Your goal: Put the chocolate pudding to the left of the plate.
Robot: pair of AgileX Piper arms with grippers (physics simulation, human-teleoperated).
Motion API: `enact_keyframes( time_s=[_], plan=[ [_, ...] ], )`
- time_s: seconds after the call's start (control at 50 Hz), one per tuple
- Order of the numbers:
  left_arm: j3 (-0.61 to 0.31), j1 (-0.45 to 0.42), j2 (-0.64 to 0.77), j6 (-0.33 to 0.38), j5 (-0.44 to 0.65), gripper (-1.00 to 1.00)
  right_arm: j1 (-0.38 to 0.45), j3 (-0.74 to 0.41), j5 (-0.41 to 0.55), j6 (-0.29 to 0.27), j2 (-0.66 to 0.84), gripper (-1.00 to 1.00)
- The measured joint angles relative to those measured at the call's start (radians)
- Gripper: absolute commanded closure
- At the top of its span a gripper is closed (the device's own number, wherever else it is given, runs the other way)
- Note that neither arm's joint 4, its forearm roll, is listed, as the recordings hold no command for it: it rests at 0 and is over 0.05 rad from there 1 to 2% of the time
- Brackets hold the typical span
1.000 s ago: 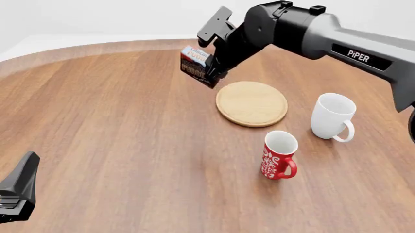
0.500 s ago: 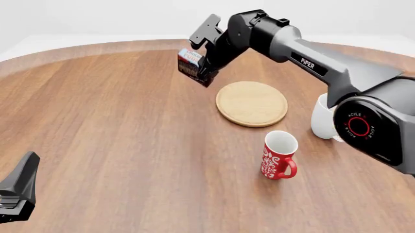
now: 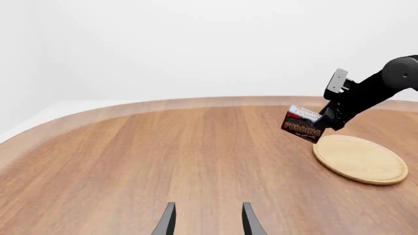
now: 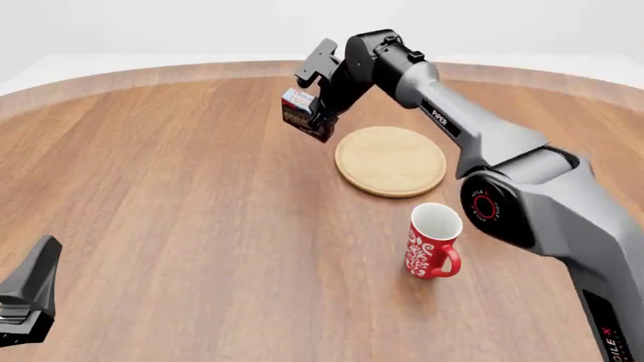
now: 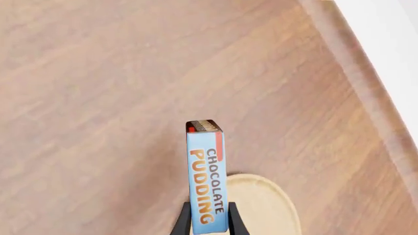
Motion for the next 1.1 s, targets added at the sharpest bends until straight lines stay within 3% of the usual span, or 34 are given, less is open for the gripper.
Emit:
enact_keyframes(
  time_s=[0.4,1.1],
  plan=[
    [0.0,0.0,0.0,0.0,0.0,-1.0,0.004,-0.14,0.086,-0.013,0.102,1.0],
    [0.0,0.0,0.0,0.0,0.0,-1.0,0.022,-0.08,0.084,-0.025,0.105,1.0]
  ],
)
